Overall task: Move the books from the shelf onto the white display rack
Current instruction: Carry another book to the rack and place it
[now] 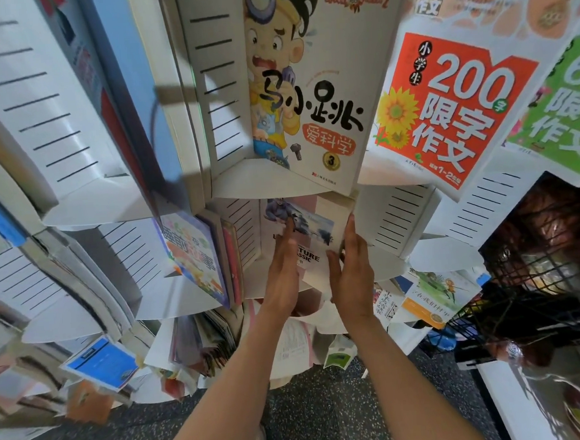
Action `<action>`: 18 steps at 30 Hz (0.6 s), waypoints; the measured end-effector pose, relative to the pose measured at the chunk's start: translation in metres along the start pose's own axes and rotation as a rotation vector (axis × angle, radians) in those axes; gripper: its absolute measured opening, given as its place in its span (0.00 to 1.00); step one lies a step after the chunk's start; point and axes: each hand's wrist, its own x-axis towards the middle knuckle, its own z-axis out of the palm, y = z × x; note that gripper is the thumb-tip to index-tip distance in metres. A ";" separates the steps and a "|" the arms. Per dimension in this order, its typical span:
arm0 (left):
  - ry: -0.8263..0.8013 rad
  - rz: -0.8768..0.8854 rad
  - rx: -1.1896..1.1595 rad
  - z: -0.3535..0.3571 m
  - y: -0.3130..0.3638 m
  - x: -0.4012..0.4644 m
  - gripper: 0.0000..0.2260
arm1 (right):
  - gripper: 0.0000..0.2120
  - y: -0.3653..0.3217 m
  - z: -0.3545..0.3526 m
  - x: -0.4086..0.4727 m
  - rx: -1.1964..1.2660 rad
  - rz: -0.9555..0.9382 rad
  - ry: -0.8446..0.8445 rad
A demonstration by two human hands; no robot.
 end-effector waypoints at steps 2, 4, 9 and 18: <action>0.007 -0.018 0.008 -0.004 0.007 -0.005 0.23 | 0.38 -0.003 -0.008 -0.002 -0.041 0.004 -0.037; 0.009 0.009 0.069 -0.006 0.014 -0.011 0.28 | 0.36 -0.009 -0.018 -0.006 -0.088 -0.006 -0.049; -0.005 0.148 0.283 -0.006 0.050 -0.054 0.23 | 0.27 -0.027 -0.050 -0.016 -0.111 0.009 -0.001; 0.096 0.325 0.745 -0.022 0.101 -0.153 0.28 | 0.25 -0.098 -0.140 -0.058 0.046 0.050 -0.001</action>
